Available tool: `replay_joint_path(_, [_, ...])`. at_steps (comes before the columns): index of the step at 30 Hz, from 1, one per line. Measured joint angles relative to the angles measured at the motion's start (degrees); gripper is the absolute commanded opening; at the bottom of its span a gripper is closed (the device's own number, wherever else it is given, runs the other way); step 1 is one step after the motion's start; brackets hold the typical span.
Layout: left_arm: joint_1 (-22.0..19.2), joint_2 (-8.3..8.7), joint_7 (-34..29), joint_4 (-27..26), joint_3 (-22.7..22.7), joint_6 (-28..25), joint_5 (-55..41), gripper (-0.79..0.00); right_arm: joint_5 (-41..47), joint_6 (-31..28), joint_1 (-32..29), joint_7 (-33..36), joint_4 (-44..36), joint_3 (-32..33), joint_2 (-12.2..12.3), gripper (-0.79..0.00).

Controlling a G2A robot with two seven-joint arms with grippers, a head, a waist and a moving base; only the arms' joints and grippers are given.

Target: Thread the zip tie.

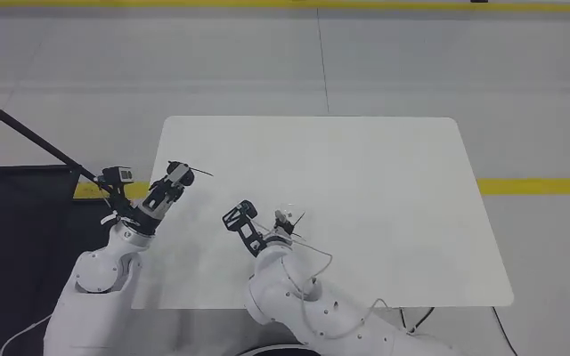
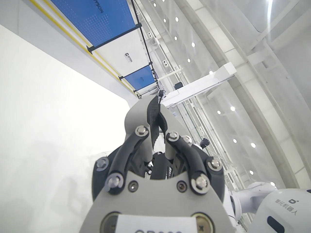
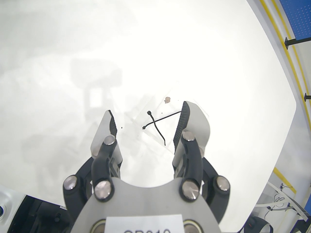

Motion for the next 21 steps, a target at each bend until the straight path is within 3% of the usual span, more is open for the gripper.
replay_joint_path(7, [0.6, 0.18, 0.5, 0.3, -1.8, 0.4, -0.6, -0.785, -1.3, -1.9, -0.9, 0.9, 1.6, 1.8, -1.3, -0.403])
replay_joint_path(21, [0.6, 0.17, 0.5, 0.3, -1.8, 0.4, -0.6, -0.785, 0.8, -5.7, -0.1, 0.1, 7.0, 6.2, -4.1, -0.453])
